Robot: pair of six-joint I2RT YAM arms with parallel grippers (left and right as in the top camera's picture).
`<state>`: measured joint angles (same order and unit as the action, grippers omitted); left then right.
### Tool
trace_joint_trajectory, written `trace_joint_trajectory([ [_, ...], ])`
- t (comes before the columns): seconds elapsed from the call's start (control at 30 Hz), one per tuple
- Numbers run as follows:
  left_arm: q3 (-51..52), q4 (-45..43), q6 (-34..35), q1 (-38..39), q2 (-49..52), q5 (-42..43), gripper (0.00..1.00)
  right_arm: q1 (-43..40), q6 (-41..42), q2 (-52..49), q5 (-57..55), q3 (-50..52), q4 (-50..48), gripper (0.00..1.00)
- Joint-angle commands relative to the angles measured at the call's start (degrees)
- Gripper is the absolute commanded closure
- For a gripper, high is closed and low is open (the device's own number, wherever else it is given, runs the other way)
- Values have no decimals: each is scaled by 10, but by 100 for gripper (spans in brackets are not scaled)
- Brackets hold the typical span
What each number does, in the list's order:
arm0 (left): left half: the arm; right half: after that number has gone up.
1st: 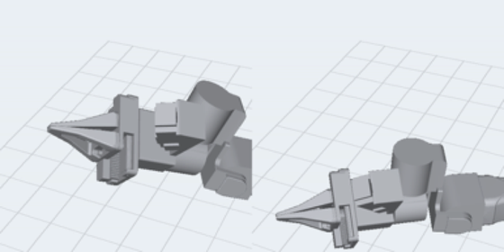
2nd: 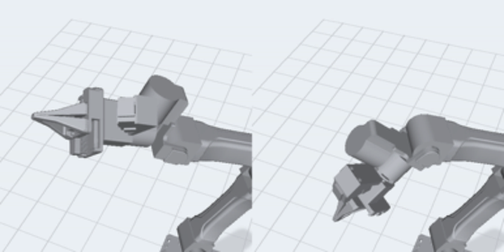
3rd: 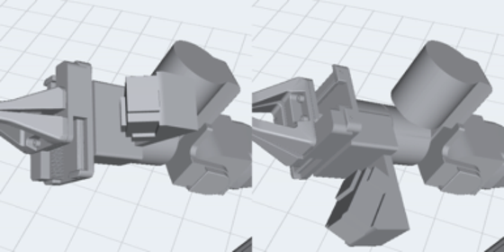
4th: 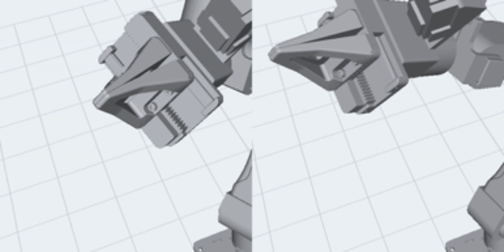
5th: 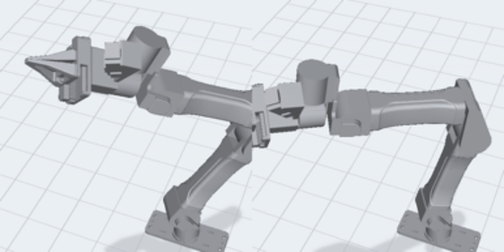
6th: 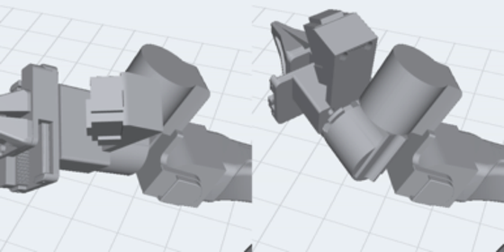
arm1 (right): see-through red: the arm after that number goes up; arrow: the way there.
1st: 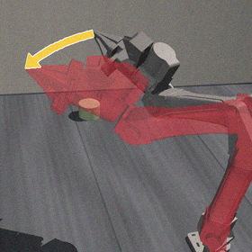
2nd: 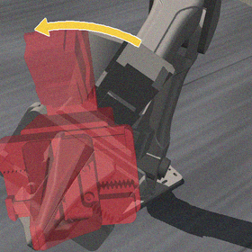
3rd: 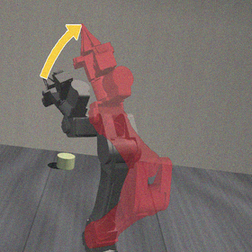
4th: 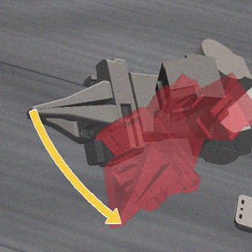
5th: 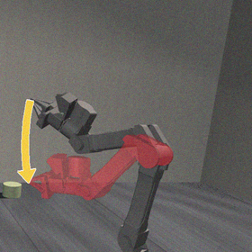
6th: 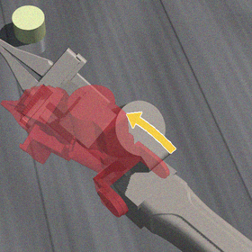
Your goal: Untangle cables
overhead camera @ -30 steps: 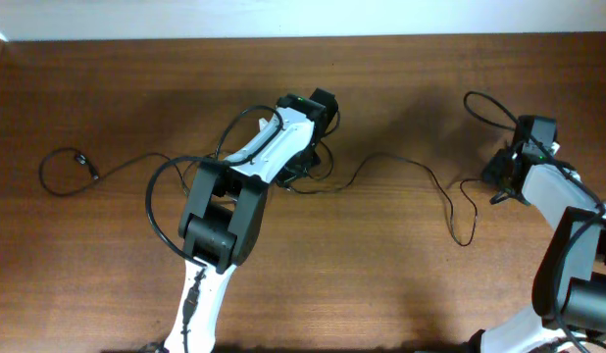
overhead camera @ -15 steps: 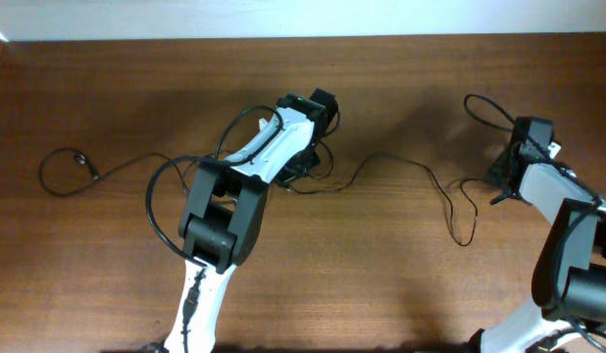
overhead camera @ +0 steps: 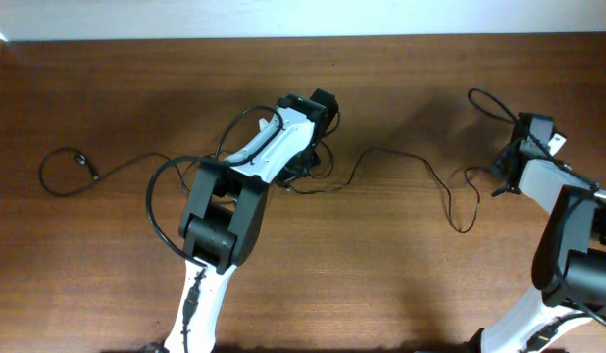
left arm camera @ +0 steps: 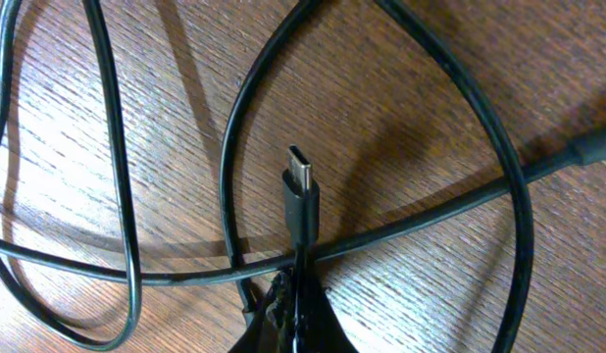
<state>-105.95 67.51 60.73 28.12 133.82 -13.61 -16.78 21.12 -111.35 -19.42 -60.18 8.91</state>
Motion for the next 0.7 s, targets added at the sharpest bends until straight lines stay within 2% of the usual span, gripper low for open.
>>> trace_joint_trajectory([
  [0.0,9,-11,1,13,13,-10,100,-68,2,-30,7,17,-11,96],
  [0.13,9,-31,-2,53,13,-12,100,-209,3,-30,13,17,-50,96],
  [0.27,9,-65,-55,100,13,-12,100,-322,3,-30,94,17,-139,96],
  [0.37,9,-81,-56,131,13,-12,100,-372,2,-30,98,17,-176,96],
  [0.47,9,-82,-125,167,13,-12,100,-415,2,-30,98,17,-214,96],
  [0.67,9,-81,-198,213,13,-13,100,-457,2,-30,98,17,-254,96],
])
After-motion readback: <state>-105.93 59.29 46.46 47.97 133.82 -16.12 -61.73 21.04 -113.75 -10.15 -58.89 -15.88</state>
